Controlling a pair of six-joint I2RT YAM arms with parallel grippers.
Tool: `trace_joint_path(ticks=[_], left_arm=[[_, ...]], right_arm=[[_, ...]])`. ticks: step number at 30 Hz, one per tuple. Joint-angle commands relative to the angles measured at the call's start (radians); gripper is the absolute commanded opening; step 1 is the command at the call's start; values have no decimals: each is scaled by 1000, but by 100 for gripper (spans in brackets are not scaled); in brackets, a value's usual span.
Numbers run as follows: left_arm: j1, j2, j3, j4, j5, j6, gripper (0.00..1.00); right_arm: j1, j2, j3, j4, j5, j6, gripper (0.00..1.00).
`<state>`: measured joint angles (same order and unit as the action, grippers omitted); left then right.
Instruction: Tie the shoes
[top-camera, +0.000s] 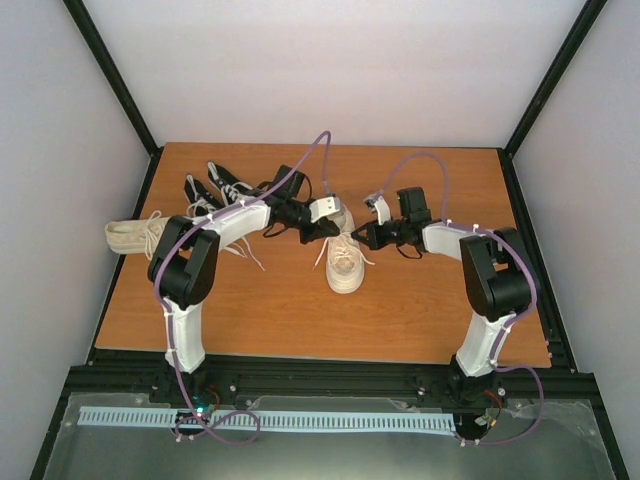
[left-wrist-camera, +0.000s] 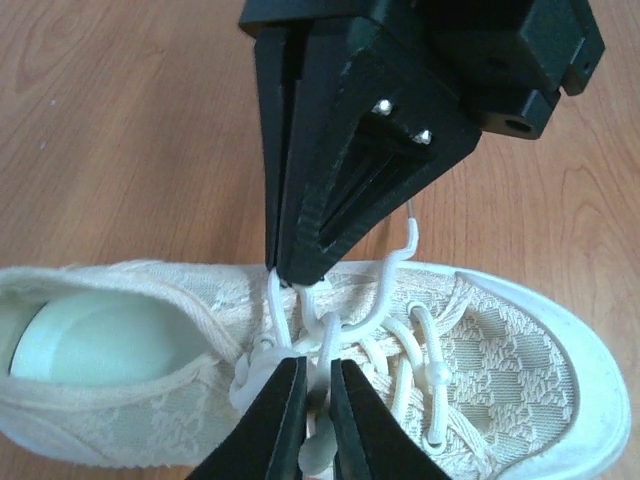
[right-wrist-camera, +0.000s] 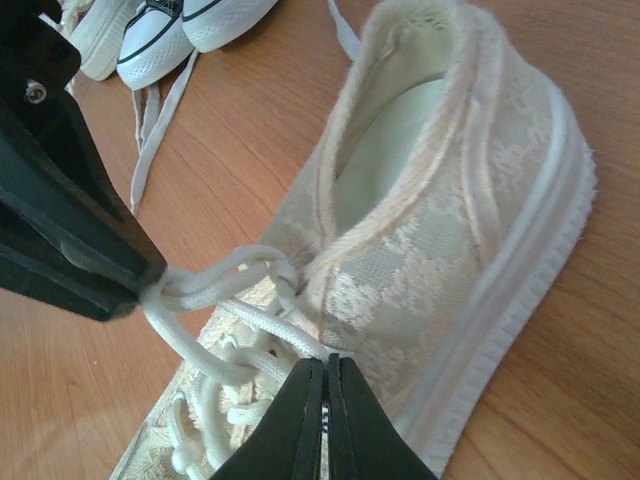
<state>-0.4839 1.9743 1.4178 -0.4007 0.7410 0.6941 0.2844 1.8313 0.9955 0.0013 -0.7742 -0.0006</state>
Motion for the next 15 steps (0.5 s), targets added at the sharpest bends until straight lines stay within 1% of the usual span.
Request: trace_joint_path(ticks=[1, 5, 9, 12, 14, 15], left_arm=[[27, 0, 3, -24, 15, -51, 13], [27, -5, -6, -41, 4, 89, 18], [25, -14, -6, 1, -49, 87, 19], [24, -16, -7, 11, -50, 74, 20], [19, -21, -7, 4, -32, 86, 27], [11, -28, -11, -18, -21, 131, 30]], right_arm=[[-25, -15, -10, 21, 29, 11, 3], [-25, -6, -4, 22, 14, 9, 3], [-26, 1, 0, 22, 2, 7, 3], [-27, 7, 4, 23, -5, 9, 3], [-26, 9, 8, 20, -7, 8, 3], [-26, 10, 10, 19, -8, 8, 3]])
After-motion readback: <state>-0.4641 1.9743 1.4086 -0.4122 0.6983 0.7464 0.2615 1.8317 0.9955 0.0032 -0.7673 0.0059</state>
